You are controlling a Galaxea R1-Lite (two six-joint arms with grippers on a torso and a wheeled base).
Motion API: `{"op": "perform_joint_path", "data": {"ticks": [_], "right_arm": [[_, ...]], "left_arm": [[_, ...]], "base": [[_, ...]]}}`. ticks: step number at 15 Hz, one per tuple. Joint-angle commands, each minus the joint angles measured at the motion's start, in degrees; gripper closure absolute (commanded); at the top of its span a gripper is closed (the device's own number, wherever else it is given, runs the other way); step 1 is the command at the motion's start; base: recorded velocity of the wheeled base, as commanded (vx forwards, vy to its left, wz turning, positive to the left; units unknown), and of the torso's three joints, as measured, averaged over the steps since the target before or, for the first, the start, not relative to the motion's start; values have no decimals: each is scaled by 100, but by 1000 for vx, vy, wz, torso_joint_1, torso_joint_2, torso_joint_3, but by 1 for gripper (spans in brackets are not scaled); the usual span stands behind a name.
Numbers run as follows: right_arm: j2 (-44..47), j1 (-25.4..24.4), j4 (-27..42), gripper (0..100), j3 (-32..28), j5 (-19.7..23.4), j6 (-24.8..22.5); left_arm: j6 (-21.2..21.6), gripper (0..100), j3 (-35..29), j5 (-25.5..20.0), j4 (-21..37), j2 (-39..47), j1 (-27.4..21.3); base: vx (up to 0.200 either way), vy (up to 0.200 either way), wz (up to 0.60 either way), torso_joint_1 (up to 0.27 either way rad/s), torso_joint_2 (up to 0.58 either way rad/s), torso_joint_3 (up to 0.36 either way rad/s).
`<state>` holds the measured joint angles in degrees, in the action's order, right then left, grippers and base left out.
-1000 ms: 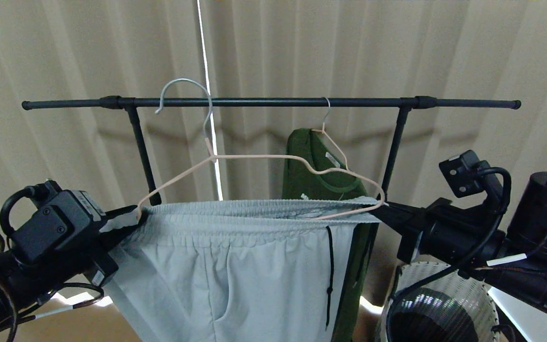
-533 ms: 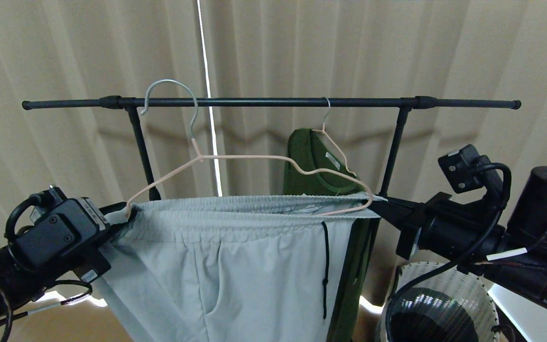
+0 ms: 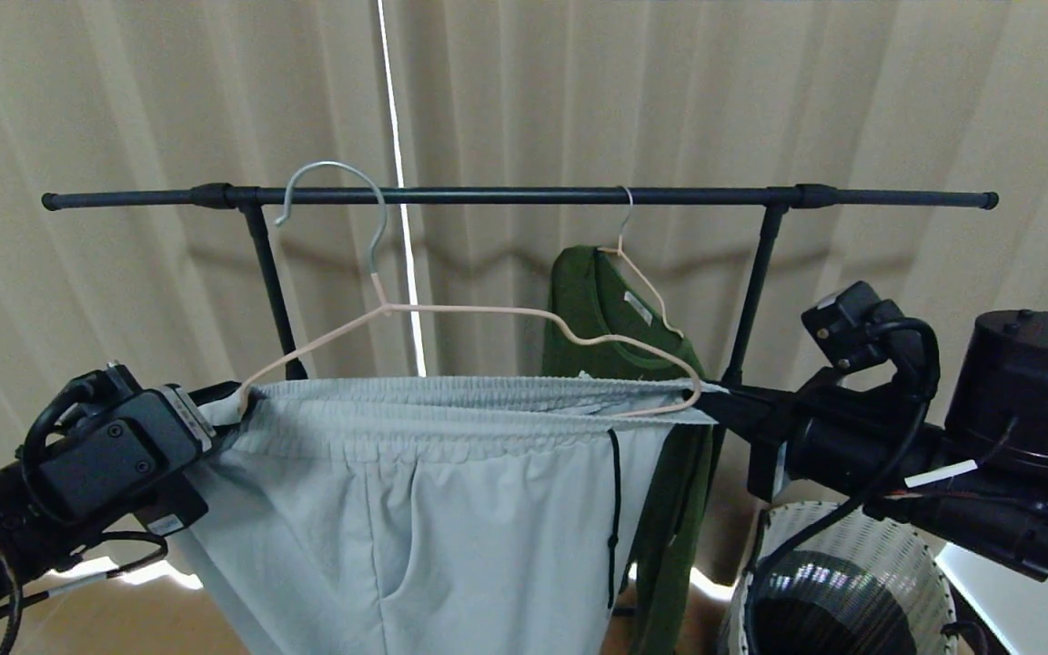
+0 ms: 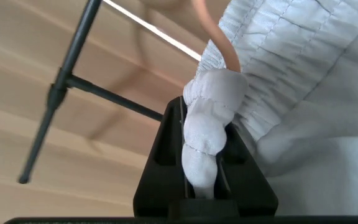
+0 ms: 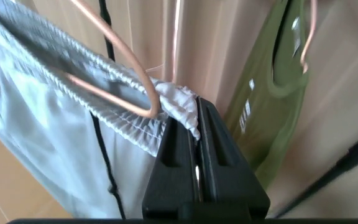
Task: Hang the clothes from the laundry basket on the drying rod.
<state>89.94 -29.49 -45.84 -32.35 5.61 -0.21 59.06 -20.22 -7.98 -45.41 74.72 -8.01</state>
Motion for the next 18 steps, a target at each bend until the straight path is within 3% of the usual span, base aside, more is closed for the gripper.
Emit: {"op": "perform_joint_path", "data": {"ticks": [1,4,8,12,16,18], "right_arm": [[6,13,215,100,-113,-7,-67],[-100,22,945,100,-192,-60,-85],[-170,22,1191,100,-333,-148,-94],[-214,66,1921,100,-518,-385,-357],[-179,49,2712,100,-869,-403,-524],[-56,49,2975,100,-1036,-640,-533]], "left_arm": [[26,100,27,-10,-3,-18,124],[9,100,-25,-54,-12,-36,133],[-18,100,-52,-72,-12,-36,-25],[26,100,-34,-80,-12,-54,-148],[158,100,-175,-28,23,140,-807],[334,100,-166,-19,23,395,-1001]], "base": [[0,0,0,0,0,0],[0,0,0,0,0,0],[0,0,0,0,0,0],[0,0,0,0,0,0],[0,0,0,0,0,0],[0,0,0,0,0,0]]}}
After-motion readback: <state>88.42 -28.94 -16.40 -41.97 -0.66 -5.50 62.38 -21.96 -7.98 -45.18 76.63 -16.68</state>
